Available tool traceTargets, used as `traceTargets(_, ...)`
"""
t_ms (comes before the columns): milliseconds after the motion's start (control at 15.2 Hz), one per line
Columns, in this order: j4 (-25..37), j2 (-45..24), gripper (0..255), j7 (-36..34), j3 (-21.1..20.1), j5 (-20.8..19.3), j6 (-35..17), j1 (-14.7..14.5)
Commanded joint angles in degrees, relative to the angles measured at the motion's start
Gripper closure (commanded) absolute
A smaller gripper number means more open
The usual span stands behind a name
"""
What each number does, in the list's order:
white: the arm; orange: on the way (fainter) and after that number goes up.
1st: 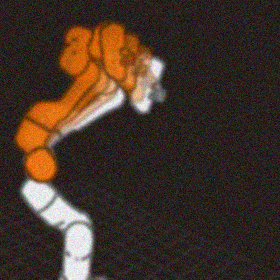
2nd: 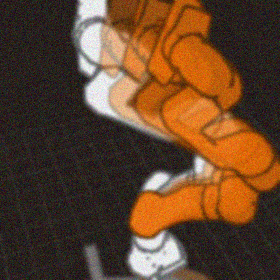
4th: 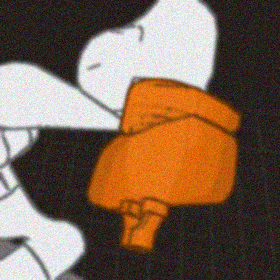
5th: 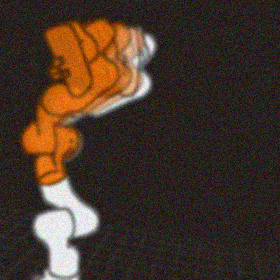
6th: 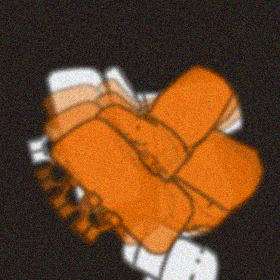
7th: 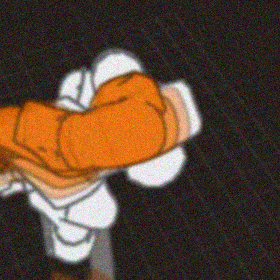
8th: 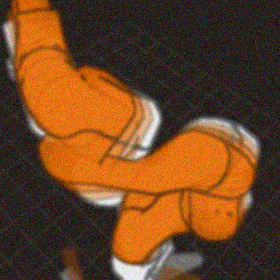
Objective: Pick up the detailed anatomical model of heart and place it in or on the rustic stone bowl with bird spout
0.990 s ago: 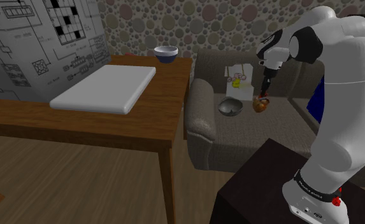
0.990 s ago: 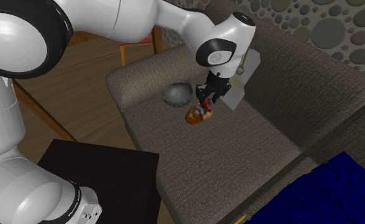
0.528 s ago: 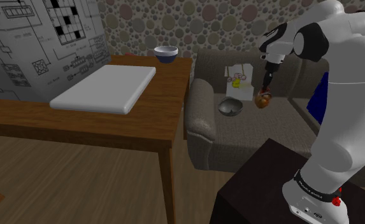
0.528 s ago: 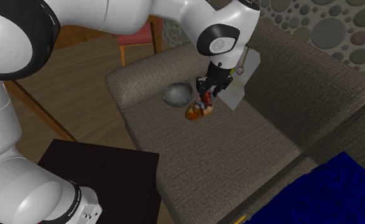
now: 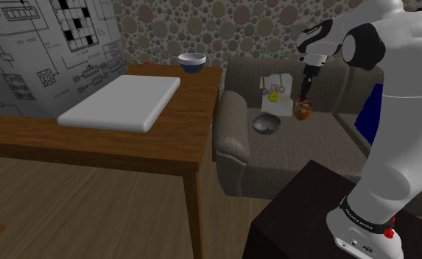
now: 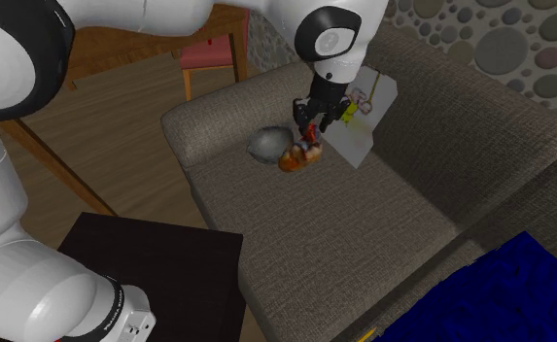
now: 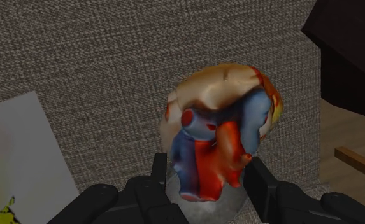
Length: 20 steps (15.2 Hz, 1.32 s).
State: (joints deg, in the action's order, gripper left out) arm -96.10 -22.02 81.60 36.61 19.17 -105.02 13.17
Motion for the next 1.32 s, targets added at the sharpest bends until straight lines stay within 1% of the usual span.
traceTargets(0, 1.0, 0.1, 255, -2.4, -0.6, 0.0, 0.7, -1.4)
traceTargets(528, 6.9, -1.3, 255, -11.7, -3.4, 0.6, 3.8, -6.7)
traceTargets(1254, 1.8, -3.7, 255, -9.8, -4.3, 2.5, -3.3, -6.7)
